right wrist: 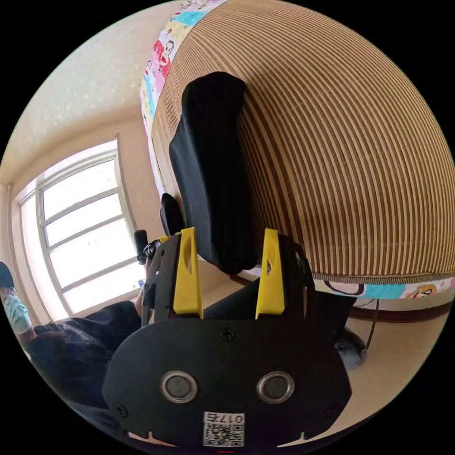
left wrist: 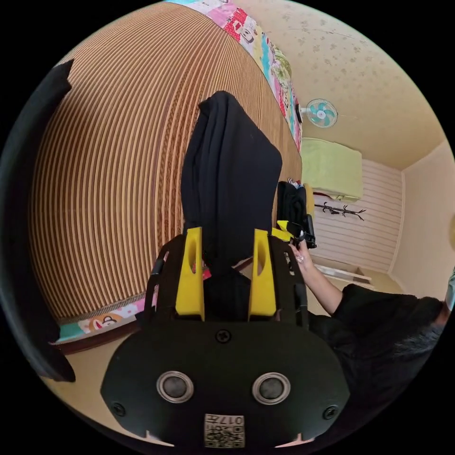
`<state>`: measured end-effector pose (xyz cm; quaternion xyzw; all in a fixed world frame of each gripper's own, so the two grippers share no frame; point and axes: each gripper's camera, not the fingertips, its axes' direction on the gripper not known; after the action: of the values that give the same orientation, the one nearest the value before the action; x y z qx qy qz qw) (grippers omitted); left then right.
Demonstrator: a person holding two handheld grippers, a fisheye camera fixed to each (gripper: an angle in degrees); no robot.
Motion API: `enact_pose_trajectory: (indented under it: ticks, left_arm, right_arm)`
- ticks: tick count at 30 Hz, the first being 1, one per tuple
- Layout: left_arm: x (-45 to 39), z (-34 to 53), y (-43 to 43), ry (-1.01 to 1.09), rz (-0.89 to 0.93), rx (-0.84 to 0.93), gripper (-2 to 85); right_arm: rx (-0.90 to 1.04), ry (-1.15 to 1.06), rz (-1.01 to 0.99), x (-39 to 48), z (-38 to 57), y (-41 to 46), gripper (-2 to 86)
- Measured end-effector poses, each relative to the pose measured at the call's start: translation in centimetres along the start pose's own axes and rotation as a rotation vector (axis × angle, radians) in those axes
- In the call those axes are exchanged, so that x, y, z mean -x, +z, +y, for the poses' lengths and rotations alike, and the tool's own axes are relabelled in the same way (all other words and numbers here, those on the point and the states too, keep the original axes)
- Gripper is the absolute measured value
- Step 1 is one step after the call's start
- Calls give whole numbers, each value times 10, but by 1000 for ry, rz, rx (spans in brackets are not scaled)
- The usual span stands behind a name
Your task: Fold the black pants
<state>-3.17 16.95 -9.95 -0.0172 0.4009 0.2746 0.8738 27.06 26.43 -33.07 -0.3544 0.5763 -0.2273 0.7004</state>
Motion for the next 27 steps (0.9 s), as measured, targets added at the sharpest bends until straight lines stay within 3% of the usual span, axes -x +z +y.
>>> enact_pose_trajectory:
  ticks: [4,7,12,15,19,27]
  left_arm:
    - [37,-51,68,-68,18,169,163]
    - [41,-38,78,-82,2,102,142]
    - [36,8,79,-85,39,180,115]
    - [15,49,42,-40,118,95,112]
    - [-17,90,-48,-29,189,-143,111]
    - [-48,156,-211,93,6,-483,113]
  right_arm:
    - [128,-15,-84,-18,-38,41,170]
    - [248,5,-181,-20,-30,75,160]
    - [367,-63,-162,18,16,77,105]
    - [375,-150,-228,70,50,61,90]
    - [405,-293,-323,168,74,56,85]
    - [497,-644,-377,352,118,120,89]
